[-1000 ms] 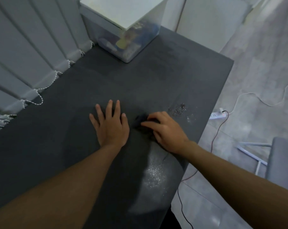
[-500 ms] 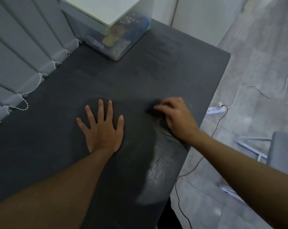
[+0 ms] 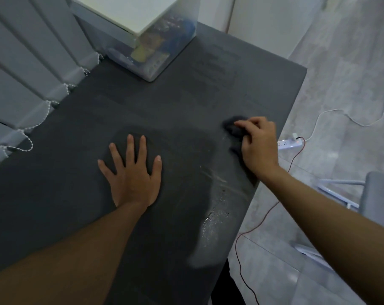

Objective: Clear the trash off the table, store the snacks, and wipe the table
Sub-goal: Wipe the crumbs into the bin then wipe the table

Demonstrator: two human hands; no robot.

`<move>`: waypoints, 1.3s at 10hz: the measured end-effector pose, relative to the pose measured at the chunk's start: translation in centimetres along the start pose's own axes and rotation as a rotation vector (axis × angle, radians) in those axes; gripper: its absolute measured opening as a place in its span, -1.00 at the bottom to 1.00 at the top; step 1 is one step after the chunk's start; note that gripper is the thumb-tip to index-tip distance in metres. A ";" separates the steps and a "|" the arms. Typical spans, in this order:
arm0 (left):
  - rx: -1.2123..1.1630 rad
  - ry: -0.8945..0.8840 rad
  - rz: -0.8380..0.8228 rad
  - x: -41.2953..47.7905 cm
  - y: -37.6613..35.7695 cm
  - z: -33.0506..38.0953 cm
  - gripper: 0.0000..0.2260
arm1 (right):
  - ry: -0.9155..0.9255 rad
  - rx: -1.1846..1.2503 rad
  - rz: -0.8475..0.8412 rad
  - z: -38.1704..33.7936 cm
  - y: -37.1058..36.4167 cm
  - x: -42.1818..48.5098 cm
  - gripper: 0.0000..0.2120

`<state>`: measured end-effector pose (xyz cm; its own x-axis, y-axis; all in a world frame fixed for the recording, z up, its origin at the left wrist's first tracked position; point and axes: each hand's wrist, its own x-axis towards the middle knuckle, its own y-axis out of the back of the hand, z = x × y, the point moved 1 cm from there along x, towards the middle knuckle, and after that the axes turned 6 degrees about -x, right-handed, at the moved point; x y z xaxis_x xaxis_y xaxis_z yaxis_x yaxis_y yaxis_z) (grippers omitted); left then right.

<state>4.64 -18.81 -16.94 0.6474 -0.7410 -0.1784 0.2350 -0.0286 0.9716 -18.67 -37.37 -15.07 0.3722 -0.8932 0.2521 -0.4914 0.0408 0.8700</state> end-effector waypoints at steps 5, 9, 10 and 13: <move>-0.005 -0.001 0.010 0.0 -0.1 -0.1 -0.39 | -0.094 0.001 0.034 0.6 1.3 -2.8 -0.73; -0.022 -0.007 0.011 0.0 0.1 -0.1 -0.38 | 0.214 0.154 -0.114 -6.1 0.6 -11.0 -0.71; -0.022 -0.007 0.014 0.0 0.1 -0.1 -0.38 | 0.599 0.275 -0.355 -8.8 0.8 -17.1 -0.78; -0.018 -0.019 0.020 -0.1 0.0 -0.3 -0.38 | 0.251 0.113 -0.157 -5.4 1.3 -13.6 -0.73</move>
<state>4.80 -18.52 -16.93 0.6383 -0.7540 -0.1554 0.2348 -0.0016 0.9720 -20.12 -22.70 -15.12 0.6261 -0.7459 0.2273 -0.4918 -0.1515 0.8575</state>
